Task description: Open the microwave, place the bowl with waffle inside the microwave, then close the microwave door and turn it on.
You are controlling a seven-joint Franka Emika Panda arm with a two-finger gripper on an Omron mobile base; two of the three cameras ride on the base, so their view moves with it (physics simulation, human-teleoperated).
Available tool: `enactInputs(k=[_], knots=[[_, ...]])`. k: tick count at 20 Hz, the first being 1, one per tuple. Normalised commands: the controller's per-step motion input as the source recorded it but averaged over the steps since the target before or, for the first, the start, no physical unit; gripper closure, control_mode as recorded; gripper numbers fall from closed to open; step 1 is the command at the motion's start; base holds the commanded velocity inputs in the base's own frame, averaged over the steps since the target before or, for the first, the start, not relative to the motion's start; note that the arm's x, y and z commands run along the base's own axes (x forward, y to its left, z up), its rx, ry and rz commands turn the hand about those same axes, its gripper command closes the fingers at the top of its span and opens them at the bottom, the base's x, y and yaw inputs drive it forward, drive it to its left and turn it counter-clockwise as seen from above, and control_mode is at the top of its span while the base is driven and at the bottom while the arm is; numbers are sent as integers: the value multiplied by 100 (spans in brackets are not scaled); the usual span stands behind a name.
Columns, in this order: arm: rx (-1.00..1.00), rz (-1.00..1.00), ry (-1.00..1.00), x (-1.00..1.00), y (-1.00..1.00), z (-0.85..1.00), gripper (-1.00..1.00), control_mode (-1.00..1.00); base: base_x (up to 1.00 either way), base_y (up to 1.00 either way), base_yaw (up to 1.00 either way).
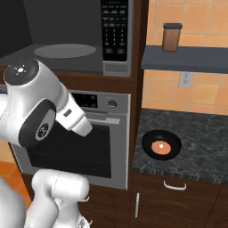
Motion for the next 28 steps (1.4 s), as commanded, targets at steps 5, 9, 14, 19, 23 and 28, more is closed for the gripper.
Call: enactInputs(k=[5, 9, 14, 19, 23, 28], knots=[[18, -38, 6, 1, -100, 0, -100, -100, 0, 0, 0], [24, -35, 3, 1, -100, 0, -100, -100, 0, 0, 0], [30, -27, 0, 9, -100, -34, -100, -100, 0, 0, 0], [29, -4, 0, 64, -100, -56, -100, -100, 0, 0, 0], [21, 8, 3, 49, -28, -51, -100, -100, 0, 0, 0], [4, 7, 21, 83, 0, -70, -100, -100, 0, 0, 0]])
